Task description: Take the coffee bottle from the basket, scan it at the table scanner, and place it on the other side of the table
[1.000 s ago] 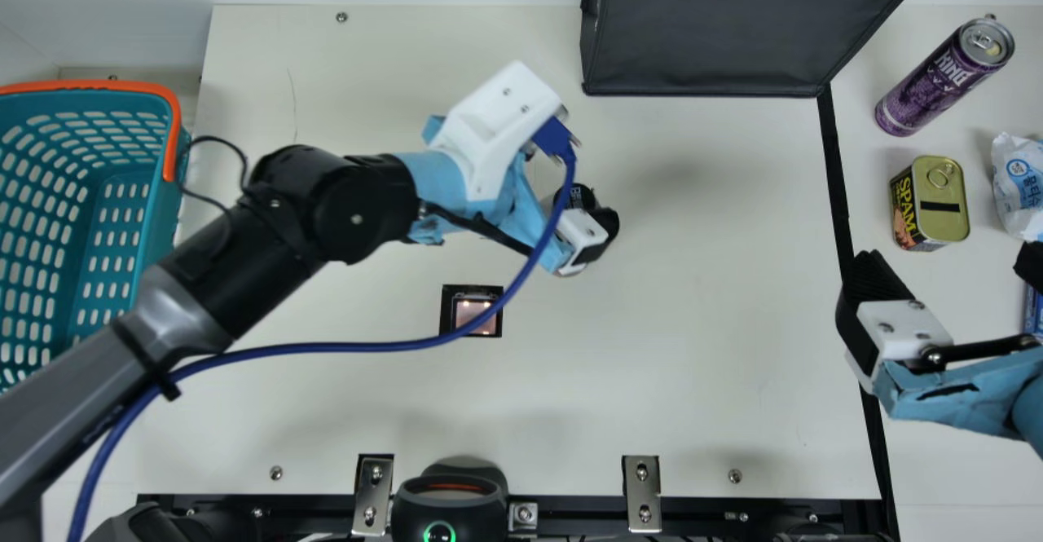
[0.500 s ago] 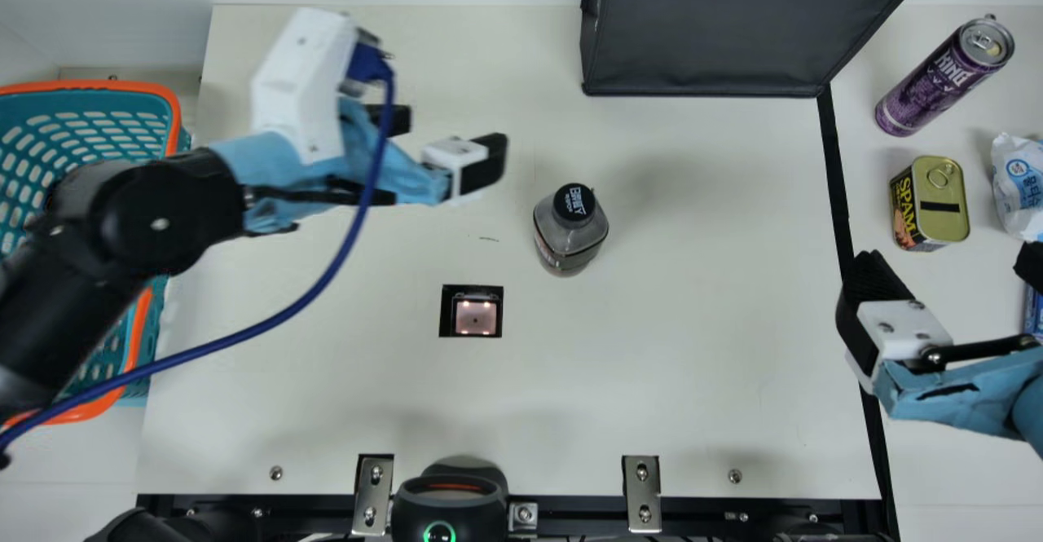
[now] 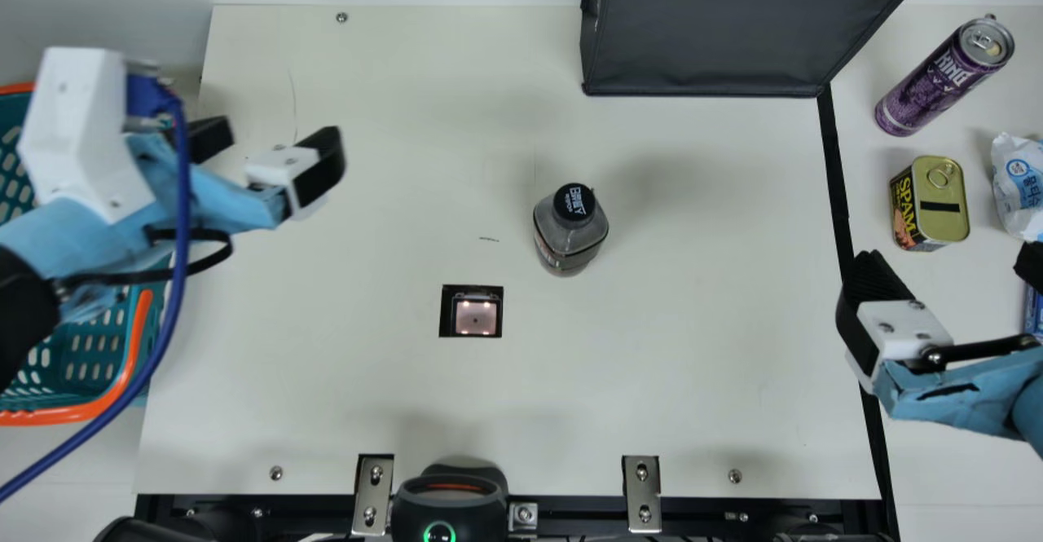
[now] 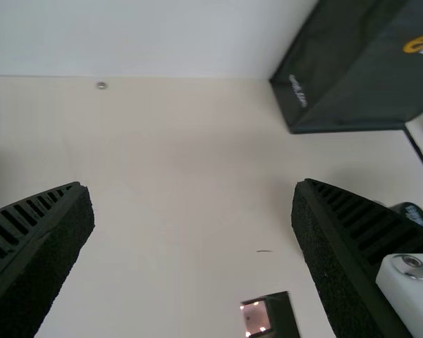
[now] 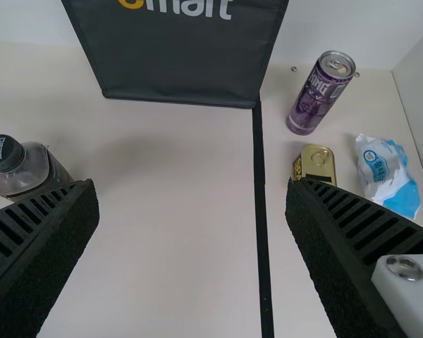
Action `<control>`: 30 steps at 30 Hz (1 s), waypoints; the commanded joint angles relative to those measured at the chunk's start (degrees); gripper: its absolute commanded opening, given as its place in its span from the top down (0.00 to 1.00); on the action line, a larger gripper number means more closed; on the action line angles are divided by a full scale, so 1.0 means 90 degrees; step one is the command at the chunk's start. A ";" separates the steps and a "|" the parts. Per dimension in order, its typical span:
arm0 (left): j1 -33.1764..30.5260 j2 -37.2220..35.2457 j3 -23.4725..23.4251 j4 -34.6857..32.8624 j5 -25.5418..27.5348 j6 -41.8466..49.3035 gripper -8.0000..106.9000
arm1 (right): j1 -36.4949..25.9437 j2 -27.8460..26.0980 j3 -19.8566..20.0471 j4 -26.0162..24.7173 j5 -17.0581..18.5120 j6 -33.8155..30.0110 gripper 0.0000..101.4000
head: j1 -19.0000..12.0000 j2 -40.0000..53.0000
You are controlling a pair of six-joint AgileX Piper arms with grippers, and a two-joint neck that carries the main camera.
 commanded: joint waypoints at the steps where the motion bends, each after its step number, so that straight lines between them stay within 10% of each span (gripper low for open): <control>1: 0.0250 -0.0279 0.0067 0.0234 0.0094 -0.0010 0.15 | 0.0000 0.0000 0.0000 0.0000 0.0000 0.0000 0.06 | -0.0184 0.0010; 30: 0.1060 -0.1132 0.0208 0.0575 0.0700 0.0460 0.15 | 0.0913 0.0622 -0.0071 0.0549 0.0064 -0.0620 0.06 | -0.0184 0.0010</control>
